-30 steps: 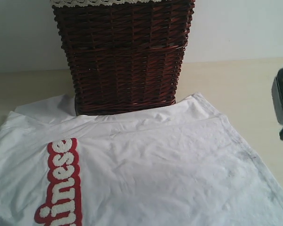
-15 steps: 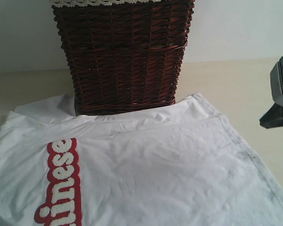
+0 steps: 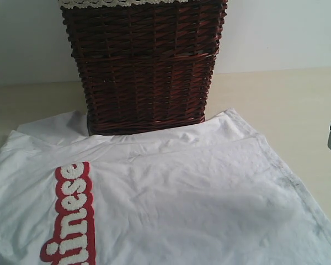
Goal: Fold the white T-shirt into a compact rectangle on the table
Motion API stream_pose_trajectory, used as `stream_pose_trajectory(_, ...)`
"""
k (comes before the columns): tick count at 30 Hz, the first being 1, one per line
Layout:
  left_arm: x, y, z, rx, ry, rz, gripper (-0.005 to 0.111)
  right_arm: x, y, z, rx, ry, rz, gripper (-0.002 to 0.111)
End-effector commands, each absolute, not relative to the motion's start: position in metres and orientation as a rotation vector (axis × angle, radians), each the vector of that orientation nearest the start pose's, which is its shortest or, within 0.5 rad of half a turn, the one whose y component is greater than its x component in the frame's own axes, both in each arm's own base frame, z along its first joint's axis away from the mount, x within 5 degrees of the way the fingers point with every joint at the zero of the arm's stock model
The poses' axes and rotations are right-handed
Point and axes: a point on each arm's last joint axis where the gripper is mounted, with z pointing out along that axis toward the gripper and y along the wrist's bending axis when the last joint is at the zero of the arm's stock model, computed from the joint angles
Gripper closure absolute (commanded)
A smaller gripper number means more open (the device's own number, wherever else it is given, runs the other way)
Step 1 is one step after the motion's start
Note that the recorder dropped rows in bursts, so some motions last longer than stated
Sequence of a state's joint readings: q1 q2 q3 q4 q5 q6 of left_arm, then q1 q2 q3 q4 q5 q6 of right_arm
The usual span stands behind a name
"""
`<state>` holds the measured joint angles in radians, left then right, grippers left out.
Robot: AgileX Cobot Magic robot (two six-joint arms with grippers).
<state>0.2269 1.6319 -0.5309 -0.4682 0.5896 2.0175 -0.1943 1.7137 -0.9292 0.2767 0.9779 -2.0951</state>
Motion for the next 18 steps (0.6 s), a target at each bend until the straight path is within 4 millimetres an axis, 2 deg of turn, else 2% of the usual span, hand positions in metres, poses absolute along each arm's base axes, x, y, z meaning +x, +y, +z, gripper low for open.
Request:
stream_pose_trajectory(1, 0.210, 0.025, 0.110, 1.889, 2.233, -0.152, 0.081, 0.278, -0.034, 0.166, -2.260, 1.902, 0.259, 0.070)
stream_pose_trajectory(4, 0.210, 0.025, 0.110, 1.889, 2.233, -0.152, 0.081, 0.282, -0.026, 0.166, -2.125, 1.925, 0.313, 0.027)
stream_pose_trajectory(5, 0.210, 0.025, 0.110, 1.889, 2.233, -0.152, 0.081, 0.284, -0.024, 0.167, -2.072, 1.933, 0.329, 0.016)
stream_pose_trajectory(7, 0.210, 0.025, 0.110, 1.889, 2.233, -0.152, 0.081, 0.286, -0.019, 0.169, -1.996, 1.939, 0.360, 0.004)
stream_pose_trajectory(10, 0.210, 0.025, 0.110, 1.889, 2.233, -0.152, 0.081, 0.285, -0.015, 0.170, -1.944, 1.940, 0.423, 0.003)
stream_pose_trajectory(13, 0.210, 0.025, 0.110, 1.889, 2.233, -0.152, 0.081, 0.286, -0.016, 0.165, -1.968, 1.940, 0.475, 0.003)
stream_pose_trajectory(18, 0.210, 0.025, 0.110, 1.889, 2.233, -0.152, 0.081, 0.315, -0.018, 0.165, -1.998, 1.909, 0.422, 0.003)
